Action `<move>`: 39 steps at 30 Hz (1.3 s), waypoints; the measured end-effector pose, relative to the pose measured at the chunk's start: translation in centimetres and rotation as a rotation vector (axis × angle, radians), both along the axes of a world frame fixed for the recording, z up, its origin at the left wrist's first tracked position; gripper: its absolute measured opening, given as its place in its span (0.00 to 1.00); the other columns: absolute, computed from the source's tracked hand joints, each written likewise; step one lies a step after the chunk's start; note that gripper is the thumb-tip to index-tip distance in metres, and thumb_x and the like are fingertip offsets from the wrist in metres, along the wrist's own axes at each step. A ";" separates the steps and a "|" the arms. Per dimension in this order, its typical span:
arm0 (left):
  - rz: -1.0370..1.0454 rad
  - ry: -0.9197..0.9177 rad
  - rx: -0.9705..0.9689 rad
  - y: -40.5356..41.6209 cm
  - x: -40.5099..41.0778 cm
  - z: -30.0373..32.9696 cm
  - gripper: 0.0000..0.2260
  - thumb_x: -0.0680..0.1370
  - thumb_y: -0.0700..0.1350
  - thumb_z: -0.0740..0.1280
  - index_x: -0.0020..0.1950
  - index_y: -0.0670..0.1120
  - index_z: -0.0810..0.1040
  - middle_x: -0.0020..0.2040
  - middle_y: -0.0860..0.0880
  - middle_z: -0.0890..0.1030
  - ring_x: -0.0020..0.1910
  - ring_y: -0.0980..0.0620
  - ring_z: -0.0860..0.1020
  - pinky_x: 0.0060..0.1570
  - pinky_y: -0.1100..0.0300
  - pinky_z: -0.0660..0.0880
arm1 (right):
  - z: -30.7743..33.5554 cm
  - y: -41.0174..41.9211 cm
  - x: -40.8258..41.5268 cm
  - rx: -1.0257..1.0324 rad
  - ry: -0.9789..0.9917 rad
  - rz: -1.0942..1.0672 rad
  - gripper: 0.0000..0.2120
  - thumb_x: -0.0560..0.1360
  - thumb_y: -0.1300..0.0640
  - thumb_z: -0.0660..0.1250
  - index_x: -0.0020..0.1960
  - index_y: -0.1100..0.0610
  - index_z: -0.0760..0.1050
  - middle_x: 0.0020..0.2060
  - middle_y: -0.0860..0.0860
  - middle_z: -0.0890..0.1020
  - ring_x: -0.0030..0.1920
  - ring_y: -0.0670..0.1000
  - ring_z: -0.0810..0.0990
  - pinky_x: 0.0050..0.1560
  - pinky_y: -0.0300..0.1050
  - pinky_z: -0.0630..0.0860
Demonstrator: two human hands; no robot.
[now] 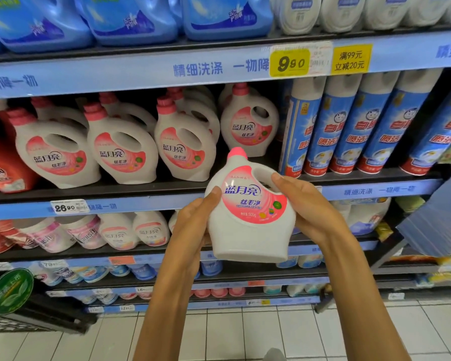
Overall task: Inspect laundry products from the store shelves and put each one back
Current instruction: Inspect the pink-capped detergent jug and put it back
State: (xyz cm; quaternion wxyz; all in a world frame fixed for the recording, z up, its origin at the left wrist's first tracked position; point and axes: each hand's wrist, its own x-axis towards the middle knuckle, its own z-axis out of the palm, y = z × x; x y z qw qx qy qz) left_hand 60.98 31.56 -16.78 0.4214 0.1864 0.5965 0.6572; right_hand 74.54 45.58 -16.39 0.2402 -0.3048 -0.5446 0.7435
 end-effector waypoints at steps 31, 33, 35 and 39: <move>-0.002 0.259 0.410 1.7 0.8 -1.5 0.32 0.63 0.70 0.70 0.59 0.53 0.78 0.57 0.49 0.83 0.60 0.49 0.79 0.56 0.58 0.76 | 1.1 -0.3 1.1 0.183 0.550 0.085 0.25 0.59 0.44 0.80 0.54 0.49 0.82 0.48 0.47 0.85 0.51 0.46 0.82 0.50 0.38 0.78; 0.058 0.217 0.398 2.1 0.9 -1.3 0.30 0.66 0.70 0.66 0.58 0.51 0.78 0.54 0.49 0.84 0.56 0.51 0.81 0.51 0.62 0.78 | 1.1 -0.4 1.0 0.174 0.518 0.109 0.26 0.62 0.42 0.78 0.58 0.50 0.81 0.51 0.49 0.84 0.54 0.48 0.81 0.54 0.42 0.78; 0.102 0.170 0.374 2.3 1.0 -1.0 0.29 0.66 0.69 0.62 0.57 0.50 0.78 0.52 0.49 0.85 0.54 0.52 0.82 0.47 0.63 0.79 | 1.4 -0.6 0.8 0.193 0.490 0.144 0.27 0.64 0.42 0.76 0.61 0.49 0.78 0.54 0.49 0.82 0.55 0.49 0.80 0.53 0.43 0.78; 0.099 0.187 0.320 2.5 0.7 -0.8 0.26 0.68 0.67 0.59 0.52 0.50 0.80 0.47 0.50 0.86 0.48 0.53 0.84 0.43 0.63 0.80 | 2.0 -1.2 -0.1 0.153 0.517 0.230 0.30 0.68 0.56 0.71 0.69 0.50 0.70 0.59 0.51 0.80 0.59 0.51 0.79 0.54 0.45 0.77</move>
